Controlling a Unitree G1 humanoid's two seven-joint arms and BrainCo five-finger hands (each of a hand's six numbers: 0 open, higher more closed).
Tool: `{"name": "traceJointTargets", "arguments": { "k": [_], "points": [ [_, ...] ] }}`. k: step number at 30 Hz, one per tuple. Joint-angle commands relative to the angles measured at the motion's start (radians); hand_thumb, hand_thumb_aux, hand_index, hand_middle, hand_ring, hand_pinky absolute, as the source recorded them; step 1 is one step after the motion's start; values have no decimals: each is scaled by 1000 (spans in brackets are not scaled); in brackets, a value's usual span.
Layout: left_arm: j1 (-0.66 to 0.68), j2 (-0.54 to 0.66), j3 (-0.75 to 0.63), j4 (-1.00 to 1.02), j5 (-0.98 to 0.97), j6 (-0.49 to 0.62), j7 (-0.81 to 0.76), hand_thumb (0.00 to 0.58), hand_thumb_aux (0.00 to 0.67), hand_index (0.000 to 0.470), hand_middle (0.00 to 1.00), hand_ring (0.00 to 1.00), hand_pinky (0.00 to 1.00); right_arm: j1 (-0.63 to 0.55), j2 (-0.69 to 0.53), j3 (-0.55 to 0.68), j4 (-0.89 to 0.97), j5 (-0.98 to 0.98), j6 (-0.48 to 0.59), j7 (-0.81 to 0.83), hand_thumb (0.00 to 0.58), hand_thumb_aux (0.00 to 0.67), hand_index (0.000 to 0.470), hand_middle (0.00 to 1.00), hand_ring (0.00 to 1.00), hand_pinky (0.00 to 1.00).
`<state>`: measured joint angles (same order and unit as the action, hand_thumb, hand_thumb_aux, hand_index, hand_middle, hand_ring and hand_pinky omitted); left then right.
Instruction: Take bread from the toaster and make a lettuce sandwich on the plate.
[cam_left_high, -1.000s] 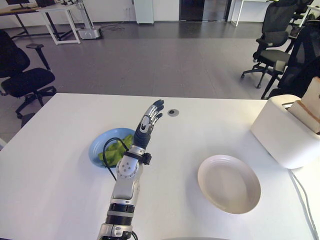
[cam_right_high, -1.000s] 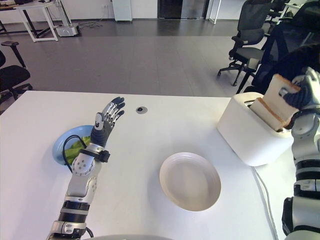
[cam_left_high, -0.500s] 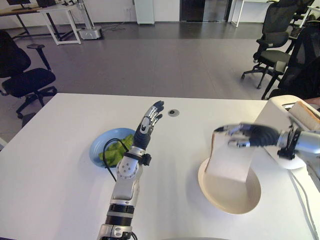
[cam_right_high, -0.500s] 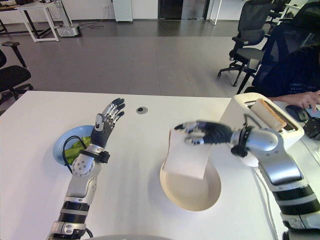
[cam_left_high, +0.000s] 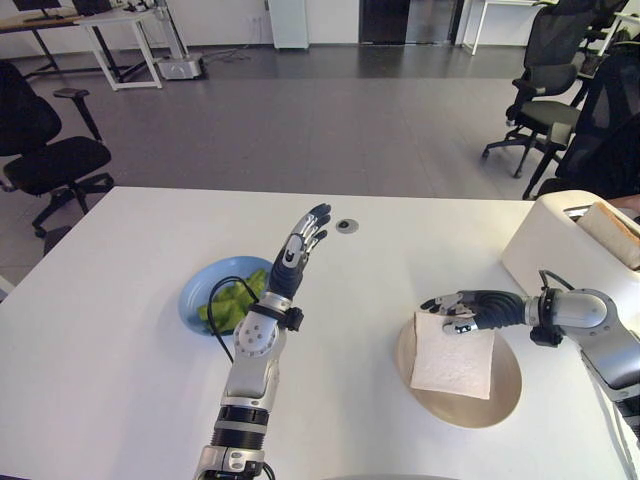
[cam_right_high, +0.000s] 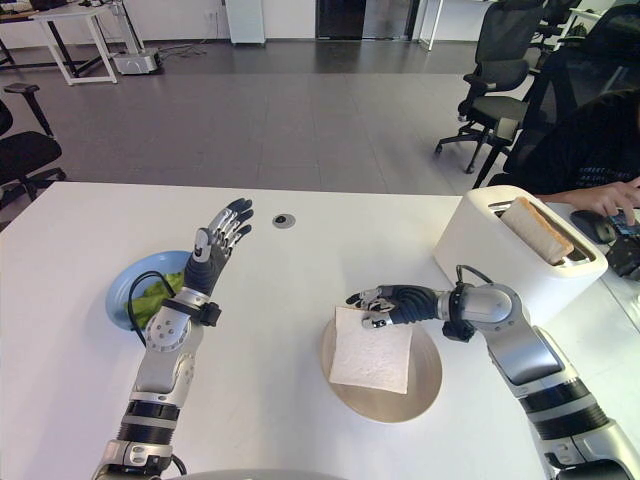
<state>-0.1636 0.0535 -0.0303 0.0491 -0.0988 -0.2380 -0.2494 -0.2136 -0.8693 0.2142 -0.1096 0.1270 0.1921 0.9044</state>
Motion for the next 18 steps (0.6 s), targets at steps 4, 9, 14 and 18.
{"name": "traceJointTargets", "arguments": {
  "k": [4, 9, 14, 18],
  "points": [
    [-1, -1, -5, 9, -2, 6, -1, 0, 0, 0, 0, 0, 0, 28, -4, 2, -13, -29, -33, 60, 580, 670, 470, 0, 0, 0],
    [-6, -1, -6, 14, -2, 8, -3, 0, 0, 0, 0, 0, 0, 39, -15, -19, -7, -62, -94, 74, 0, 0, 0, 0, 0, 0],
    [-14, 14, -8, 13, 16, -2, -7, 0, 0, 0, 0, 0, 0, -2, 15, -80, 17, -76, -92, 11, 0, 0, 0, 0, 0, 0],
    [-40, 62, 0, 2, 72, -26, -3, 0, 0, 0, 0, 0, 0, -62, 67, -171, 55, -70, -124, -105, 0, 0, 0, 0, 0, 0]
  ]
}}
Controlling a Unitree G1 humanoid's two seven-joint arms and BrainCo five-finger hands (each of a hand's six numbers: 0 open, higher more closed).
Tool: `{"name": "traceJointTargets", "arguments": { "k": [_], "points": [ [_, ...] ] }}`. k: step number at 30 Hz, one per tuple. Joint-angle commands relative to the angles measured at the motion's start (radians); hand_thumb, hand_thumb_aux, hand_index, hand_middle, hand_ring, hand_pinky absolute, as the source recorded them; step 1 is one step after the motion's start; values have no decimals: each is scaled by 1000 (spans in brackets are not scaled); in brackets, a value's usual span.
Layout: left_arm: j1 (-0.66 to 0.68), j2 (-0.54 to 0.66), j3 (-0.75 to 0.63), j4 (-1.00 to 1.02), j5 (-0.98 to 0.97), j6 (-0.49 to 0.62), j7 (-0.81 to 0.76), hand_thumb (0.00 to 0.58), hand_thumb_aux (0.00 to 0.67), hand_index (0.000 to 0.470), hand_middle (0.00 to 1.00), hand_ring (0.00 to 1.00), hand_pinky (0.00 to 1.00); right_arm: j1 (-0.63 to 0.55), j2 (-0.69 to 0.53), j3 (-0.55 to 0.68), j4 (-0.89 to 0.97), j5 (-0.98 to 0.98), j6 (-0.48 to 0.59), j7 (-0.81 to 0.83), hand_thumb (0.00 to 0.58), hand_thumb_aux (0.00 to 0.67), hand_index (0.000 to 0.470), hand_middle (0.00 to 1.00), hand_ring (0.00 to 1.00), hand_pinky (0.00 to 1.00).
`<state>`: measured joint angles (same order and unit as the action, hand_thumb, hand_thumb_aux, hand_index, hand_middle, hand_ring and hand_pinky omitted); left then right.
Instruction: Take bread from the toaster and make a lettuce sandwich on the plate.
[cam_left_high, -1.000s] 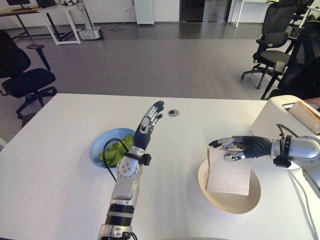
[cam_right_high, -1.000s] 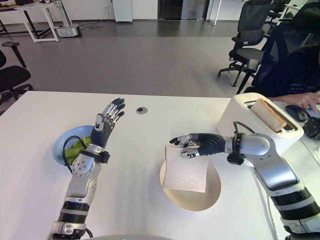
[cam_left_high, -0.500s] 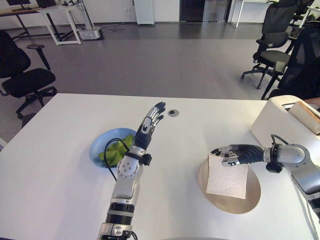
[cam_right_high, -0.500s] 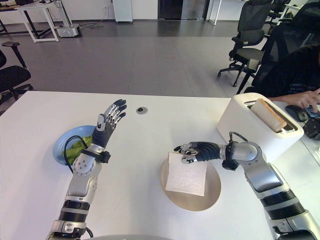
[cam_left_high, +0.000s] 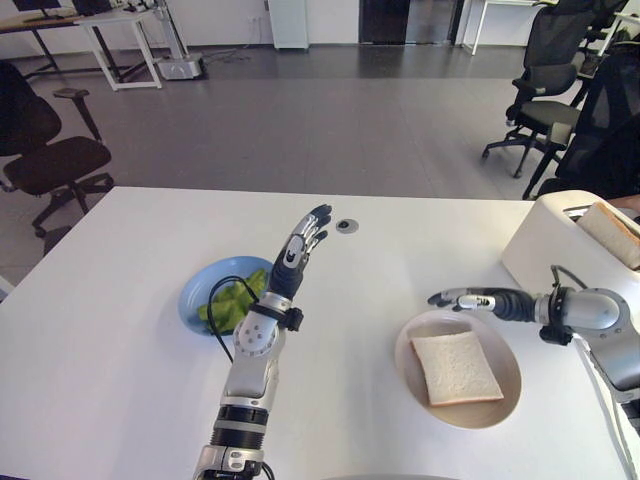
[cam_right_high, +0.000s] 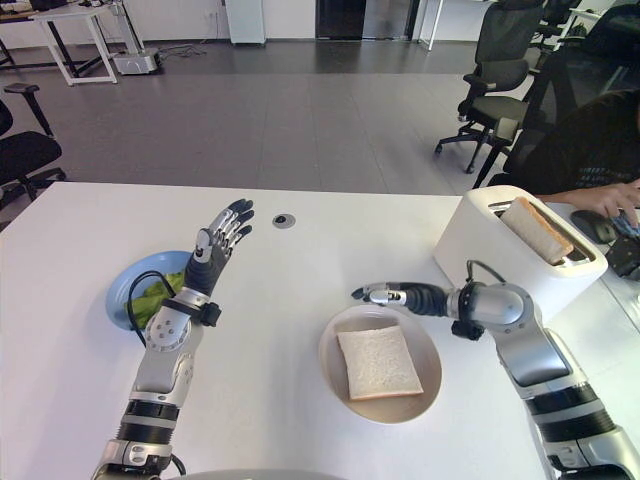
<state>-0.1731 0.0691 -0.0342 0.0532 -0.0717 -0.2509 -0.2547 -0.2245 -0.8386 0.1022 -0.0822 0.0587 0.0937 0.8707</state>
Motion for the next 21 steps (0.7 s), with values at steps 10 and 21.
{"name": "traceJointTargets", "arguments": {
  "k": [10, 21],
  "points": [
    [-52, 633, 30, -20, 808, 157, 67, 0, 0, 0, 0, 0, 0, -93, 119, -158, 32, 16, -43, -215, 0, 0, 0, 0, 0, 0],
    [-40, 745, -110, 106, 1015, 286, -37, 0, 0, 0, 0, 0, 0, -52, 124, -179, 2, 17, -37, -215, 0, 0, 0, 0, 0, 0]
  ]
}}
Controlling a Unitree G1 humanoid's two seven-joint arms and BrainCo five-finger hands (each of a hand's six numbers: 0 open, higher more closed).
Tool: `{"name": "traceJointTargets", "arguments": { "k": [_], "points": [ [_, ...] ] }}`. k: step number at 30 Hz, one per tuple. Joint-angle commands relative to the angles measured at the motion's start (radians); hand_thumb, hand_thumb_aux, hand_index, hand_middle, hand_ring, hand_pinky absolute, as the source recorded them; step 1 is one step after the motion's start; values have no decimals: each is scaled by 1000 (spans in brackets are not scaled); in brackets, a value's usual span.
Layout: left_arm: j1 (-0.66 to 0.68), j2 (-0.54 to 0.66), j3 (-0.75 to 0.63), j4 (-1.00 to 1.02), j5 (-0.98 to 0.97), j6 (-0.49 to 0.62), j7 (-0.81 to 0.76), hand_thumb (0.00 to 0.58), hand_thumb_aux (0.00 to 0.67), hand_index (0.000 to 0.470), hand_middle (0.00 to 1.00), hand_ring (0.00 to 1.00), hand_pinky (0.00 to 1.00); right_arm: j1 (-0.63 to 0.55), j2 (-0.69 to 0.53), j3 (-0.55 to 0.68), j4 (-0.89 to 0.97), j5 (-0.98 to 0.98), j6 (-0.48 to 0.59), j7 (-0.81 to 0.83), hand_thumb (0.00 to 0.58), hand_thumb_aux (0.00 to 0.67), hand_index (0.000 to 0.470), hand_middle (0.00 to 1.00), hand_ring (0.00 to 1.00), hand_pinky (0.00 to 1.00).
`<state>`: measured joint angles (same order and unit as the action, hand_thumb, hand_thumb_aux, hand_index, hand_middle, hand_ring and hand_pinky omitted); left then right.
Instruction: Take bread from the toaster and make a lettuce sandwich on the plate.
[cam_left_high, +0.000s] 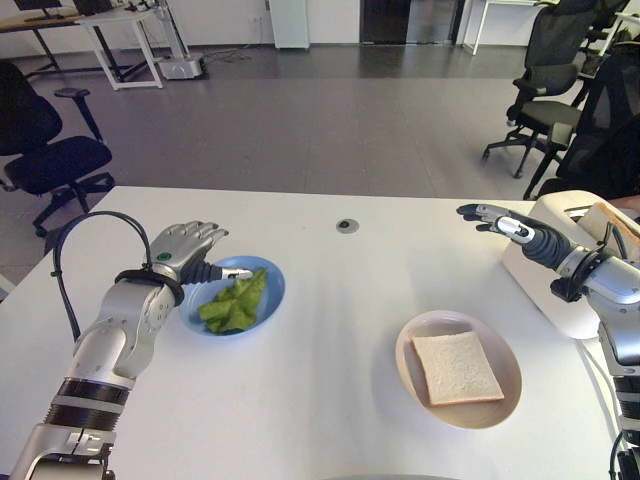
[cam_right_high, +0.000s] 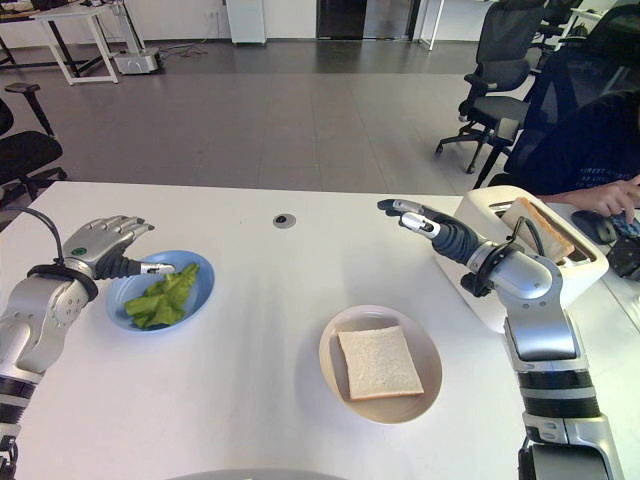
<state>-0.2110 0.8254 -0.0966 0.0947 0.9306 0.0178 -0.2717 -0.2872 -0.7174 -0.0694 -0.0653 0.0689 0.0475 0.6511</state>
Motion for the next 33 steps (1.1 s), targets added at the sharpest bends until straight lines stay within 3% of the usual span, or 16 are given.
{"name": "traceJointTargets", "arguments": {
  "k": [1, 9, 10, 11, 12, 27, 33],
  "points": [
    [-5, -16, -61, 81, 12, 22, -22, 0, 0, 0, 0, 0, 0, 13, -1, -4, -19, -2, 11, 2, 0, 0, 0, 0, 0, 0],
    [-22, -60, -128, 159, 0, 80, -21, 0, 0, 0, 0, 0, 0, 31, -4, -15, -83, 17, 23, 16, 0, 0, 0, 0, 0, 0],
    [-21, -63, -133, 162, -7, 84, -26, 116, 71, 50, 0, 0, 0, 31, -3, -16, -85, 19, 24, 17, 0, 0, 0, 0, 0, 0],
    [-20, -64, -138, 166, -16, 79, -29, 278, 187, 131, 0, 0, 0, 31, -1, -18, -86, 20, 25, 17, 0, 0, 0, 0, 0, 0],
    [-18, -69, -136, 166, -32, 74, -28, 580, 670, 470, 0, 0, 0, 32, 0, -18, -86, 21, 26, 18, 0, 0, 0, 0, 0, 0],
    [-73, -77, -93, -15, -89, -40, 184, 580, 670, 470, 0, 0, 0, 18, 1, 2, 8, -60, 0, -19, 0, 0, 0, 0, 0, 0],
    [-157, -265, -207, -186, -214, -125, 82, 580, 670, 470, 0, 0, 0, -11, 7, -4, 49, -65, -7, -43, 0, 0, 0, 0, 0, 0]
  ]
}}
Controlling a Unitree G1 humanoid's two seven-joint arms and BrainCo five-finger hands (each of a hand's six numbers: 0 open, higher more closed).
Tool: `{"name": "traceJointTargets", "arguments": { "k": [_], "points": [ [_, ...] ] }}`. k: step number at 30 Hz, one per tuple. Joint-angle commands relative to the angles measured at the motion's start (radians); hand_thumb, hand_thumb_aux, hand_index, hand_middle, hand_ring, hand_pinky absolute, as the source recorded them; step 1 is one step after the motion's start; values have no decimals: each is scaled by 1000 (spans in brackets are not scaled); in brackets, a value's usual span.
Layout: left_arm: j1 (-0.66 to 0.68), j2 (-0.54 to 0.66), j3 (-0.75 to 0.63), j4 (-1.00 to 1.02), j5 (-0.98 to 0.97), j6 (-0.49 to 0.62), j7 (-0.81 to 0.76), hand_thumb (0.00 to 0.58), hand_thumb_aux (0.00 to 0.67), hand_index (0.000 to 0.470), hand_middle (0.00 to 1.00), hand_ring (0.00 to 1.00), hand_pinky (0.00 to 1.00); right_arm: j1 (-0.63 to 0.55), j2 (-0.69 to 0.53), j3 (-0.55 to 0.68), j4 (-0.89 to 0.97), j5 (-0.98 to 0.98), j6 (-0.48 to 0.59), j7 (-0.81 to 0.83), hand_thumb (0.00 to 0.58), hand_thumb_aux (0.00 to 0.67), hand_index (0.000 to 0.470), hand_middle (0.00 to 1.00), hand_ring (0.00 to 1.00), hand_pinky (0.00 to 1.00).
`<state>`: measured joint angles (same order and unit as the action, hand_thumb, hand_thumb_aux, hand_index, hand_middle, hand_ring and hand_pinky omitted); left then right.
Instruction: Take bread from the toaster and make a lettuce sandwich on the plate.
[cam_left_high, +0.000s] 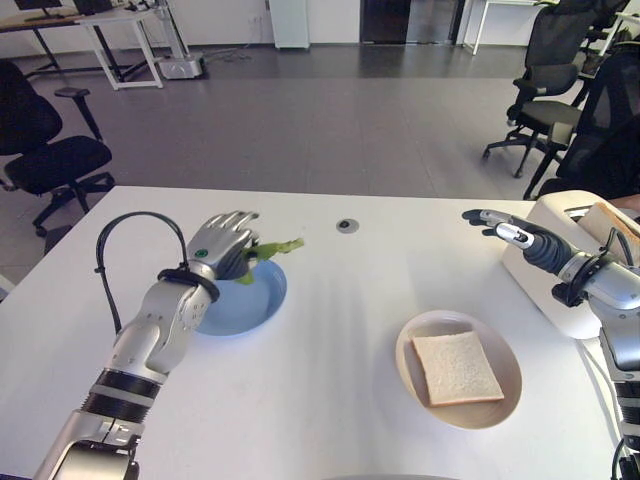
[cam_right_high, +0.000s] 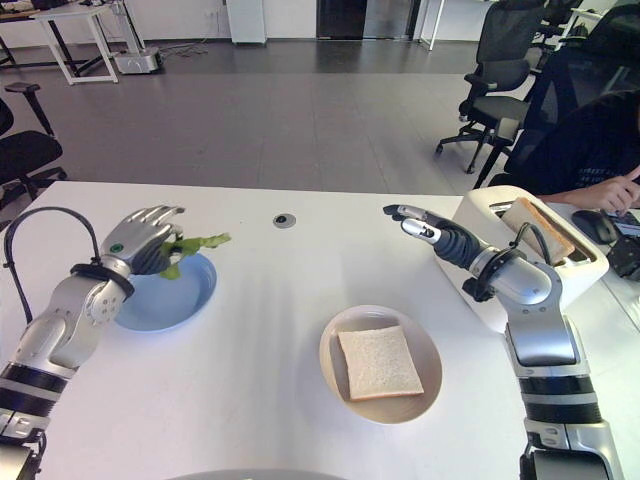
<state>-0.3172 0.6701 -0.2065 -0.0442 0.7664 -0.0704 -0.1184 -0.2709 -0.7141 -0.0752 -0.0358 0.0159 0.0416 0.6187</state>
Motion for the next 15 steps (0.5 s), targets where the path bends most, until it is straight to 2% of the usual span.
{"name": "traceJointTargets", "arguments": {
  "k": [1, 8, 13, 14, 15],
  "points": [
    [-66, -148, -134, -42, -55, -50, -88, 580, 670, 470, 0, 0, 0, -32, 6, 1, 25, -14, -2, -15, 0, 0, 0, 0, 0, 0],
    [-148, -425, -387, 66, -25, -109, -155, 580, 670, 470, 0, 0, 0, -50, 6, -9, 57, -13, -7, -43, 0, 0, 0, 0, 0, 0],
    [-191, -514, -496, 172, 37, -133, -155, 580, 670, 470, 0, 0, 0, -32, 5, -13, 43, -9, -5, -49, 0, 0, 0, 0, 0, 0],
    [-191, -519, -507, 182, 44, -137, -155, 566, 568, 398, 0, 0, 0, -29, 5, -13, 41, -8, -5, -50, 0, 0, 0, 0, 0, 0],
    [-188, -523, -515, 187, 50, -141, -152, 559, 544, 382, 0, 0, 0, -27, 6, -12, 38, -9, -5, -51, 0, 0, 0, 0, 0, 0]
  ]
}}
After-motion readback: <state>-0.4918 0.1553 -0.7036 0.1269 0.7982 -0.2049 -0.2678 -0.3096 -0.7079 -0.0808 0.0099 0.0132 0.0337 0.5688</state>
